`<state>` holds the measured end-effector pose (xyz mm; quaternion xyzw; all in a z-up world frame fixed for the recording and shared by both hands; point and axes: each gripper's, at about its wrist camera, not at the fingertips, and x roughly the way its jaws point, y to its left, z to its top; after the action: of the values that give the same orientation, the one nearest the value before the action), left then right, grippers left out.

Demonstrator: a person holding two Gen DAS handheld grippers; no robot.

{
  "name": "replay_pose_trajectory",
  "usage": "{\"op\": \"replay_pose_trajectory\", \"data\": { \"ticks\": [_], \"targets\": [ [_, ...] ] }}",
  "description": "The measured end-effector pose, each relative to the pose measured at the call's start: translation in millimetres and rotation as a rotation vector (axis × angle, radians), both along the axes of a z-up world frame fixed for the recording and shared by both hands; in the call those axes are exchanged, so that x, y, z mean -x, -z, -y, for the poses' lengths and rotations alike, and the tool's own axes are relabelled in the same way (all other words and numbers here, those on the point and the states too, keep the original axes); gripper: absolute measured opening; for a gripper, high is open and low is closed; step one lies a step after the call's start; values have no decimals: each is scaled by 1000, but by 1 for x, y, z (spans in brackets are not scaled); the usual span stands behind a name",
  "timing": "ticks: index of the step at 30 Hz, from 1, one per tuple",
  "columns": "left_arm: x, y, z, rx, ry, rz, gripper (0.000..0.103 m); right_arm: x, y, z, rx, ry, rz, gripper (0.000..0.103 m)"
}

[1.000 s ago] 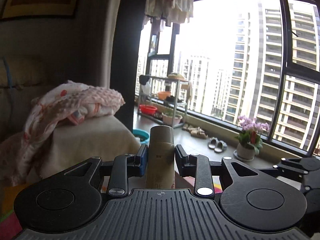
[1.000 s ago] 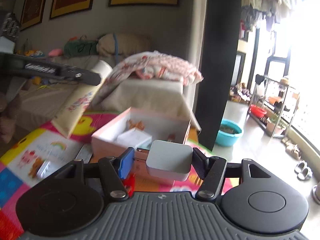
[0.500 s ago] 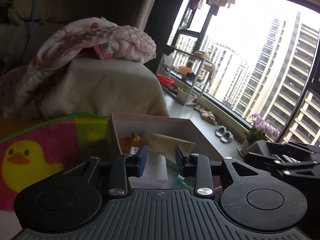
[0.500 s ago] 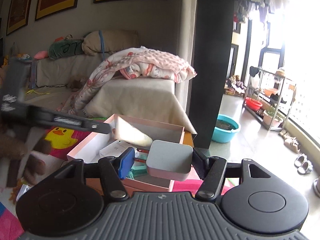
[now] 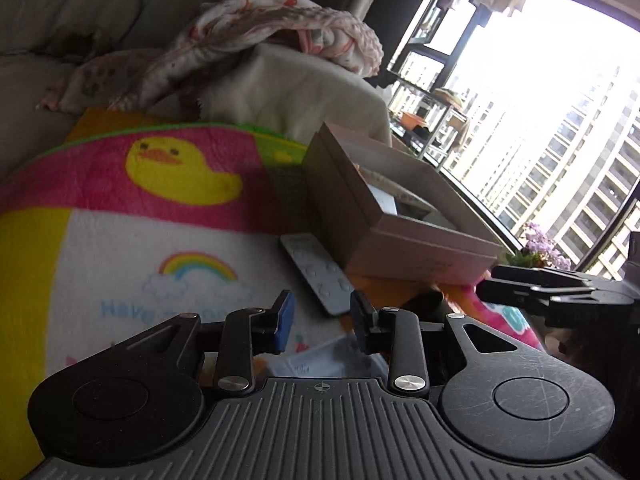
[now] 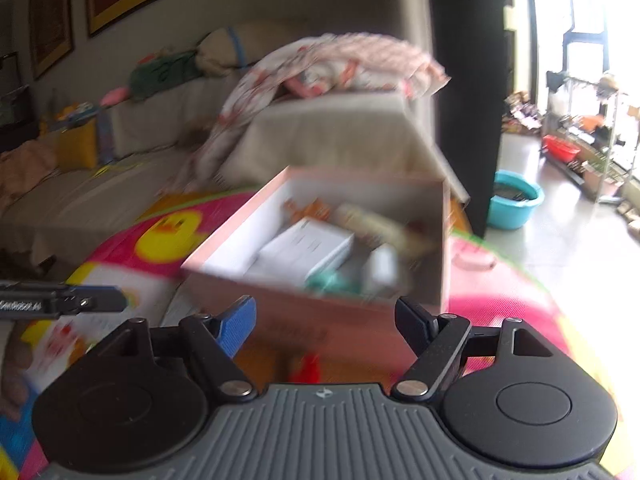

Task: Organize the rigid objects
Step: 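Grasp the white battery charger from the mat with the left tool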

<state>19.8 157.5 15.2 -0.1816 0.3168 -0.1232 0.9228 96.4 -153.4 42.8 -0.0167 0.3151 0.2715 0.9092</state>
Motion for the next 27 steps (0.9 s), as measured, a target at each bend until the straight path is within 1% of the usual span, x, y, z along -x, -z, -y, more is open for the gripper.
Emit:
{"op": "replay_pose_trajectory", "data": {
  "ticks": [2,5,7,8,10,11,12,13,14,16,18,22,23,25,27],
  "targets": [
    [9,3,-1,1,-8,-4,34,17,8,-11,7,-77,-16,79],
    [12,3,-3,13,-23,0,34,38,17,-39,61,-176,12,79],
    [11,0,-2,13,-26,-3,34,45,22,-57,109,-208,51,79],
    [9,-1,-1,11,-25,-8,34,47,23,-63,117,-211,63,79],
    [0,-4,2,-1,-36,-20,34,44,25,-69,100,-213,43,78],
    [-6,-6,2,-4,-43,-22,34,43,26,-69,88,-212,24,69],
    [-10,-7,3,-5,-47,-18,34,42,26,-68,85,-200,18,57],
    [-17,-9,2,-8,-52,-15,34,43,26,-67,89,-191,14,51],
    [-29,-10,2,-15,-61,-13,34,43,26,-64,86,-183,8,48],
    [-51,-12,0,-32,-81,-20,34,49,26,-55,59,-168,-13,47],
    [-78,-10,0,-54,-96,-39,34,59,27,-48,54,-150,-6,47],
    [-121,2,12,-155,-82,-95,34,80,34,-40,40,-131,23,51],
    [-128,7,15,-173,-67,-116,34,84,35,-38,37,-131,32,51],
    [-129,10,21,-203,-41,-95,33,88,35,-36,35,-139,47,51],
    [-124,9,24,-216,5,-91,32,86,35,-33,13,-141,39,52]
  ]
}}
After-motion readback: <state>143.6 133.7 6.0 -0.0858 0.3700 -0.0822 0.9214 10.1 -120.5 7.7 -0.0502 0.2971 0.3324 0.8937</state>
